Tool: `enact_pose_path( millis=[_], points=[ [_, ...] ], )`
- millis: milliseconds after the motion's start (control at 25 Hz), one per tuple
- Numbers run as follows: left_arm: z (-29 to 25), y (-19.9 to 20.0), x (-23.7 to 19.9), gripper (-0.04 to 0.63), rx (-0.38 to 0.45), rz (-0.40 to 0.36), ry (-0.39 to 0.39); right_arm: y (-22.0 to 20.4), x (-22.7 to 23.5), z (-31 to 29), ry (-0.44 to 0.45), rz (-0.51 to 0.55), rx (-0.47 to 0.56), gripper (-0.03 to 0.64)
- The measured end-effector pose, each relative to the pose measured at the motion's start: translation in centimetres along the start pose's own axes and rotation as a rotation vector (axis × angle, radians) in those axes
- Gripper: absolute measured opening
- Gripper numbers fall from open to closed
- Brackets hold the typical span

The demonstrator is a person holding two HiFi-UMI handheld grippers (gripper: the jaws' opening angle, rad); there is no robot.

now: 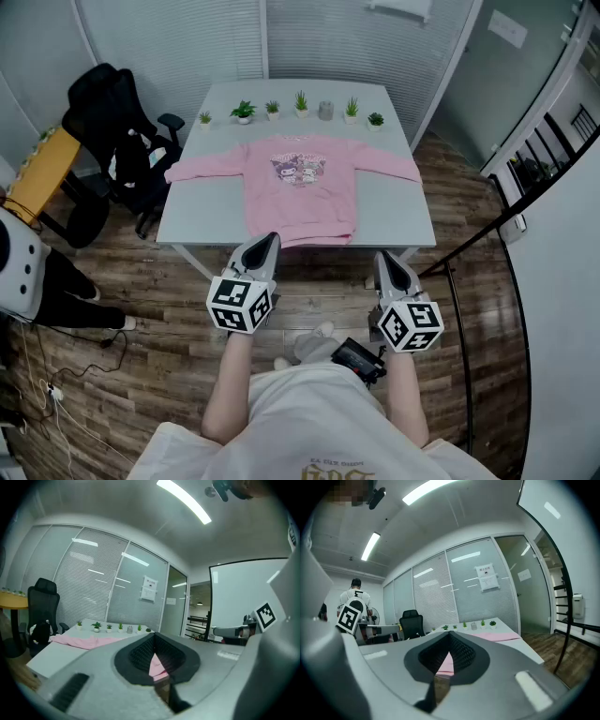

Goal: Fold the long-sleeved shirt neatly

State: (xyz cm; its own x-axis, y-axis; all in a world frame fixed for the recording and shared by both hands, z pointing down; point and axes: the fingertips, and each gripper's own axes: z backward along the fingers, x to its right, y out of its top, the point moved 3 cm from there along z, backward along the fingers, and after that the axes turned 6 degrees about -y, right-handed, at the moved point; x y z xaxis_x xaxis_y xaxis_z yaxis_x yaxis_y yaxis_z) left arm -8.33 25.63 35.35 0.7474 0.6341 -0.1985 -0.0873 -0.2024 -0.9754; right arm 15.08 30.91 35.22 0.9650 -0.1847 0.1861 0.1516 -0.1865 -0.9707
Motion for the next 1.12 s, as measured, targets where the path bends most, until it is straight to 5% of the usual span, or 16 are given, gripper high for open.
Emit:
enact_pose_path(
  millis=[720,760,880,960,1120],
  points=[
    [-0.2,-0.1,-0.5,0.017,0.002,-0.018,-0.011,-0.2,-0.3,-0.4,-0.007,-0.027,0.01,0.009],
    [-0.5,-0.2,-0.3,0.09,-0.003,-0.011,-0.039,-0.3,-0.3,-0.6,0.006,-0.035,-0.002,0.011],
    [-1.6,-1.1,0.5,0.338,-0.041,0.039,-0.118,-0.9,-0.3,-1.1,0.052,-0.082,-0.049,0.257],
    [-2.2,-1.5,0.9,0.395,-0.056,0.061,-0.156,-1.0,-0.2,-1.2,0.042,-0.076,-0.05,0.292],
    [-2.9,-1.6,1.3,0.405,-0.063,0.054,-0.182,-0.8,0.0,-1.1,0.015,-0.056,-0.052,0.31]
  ],
)
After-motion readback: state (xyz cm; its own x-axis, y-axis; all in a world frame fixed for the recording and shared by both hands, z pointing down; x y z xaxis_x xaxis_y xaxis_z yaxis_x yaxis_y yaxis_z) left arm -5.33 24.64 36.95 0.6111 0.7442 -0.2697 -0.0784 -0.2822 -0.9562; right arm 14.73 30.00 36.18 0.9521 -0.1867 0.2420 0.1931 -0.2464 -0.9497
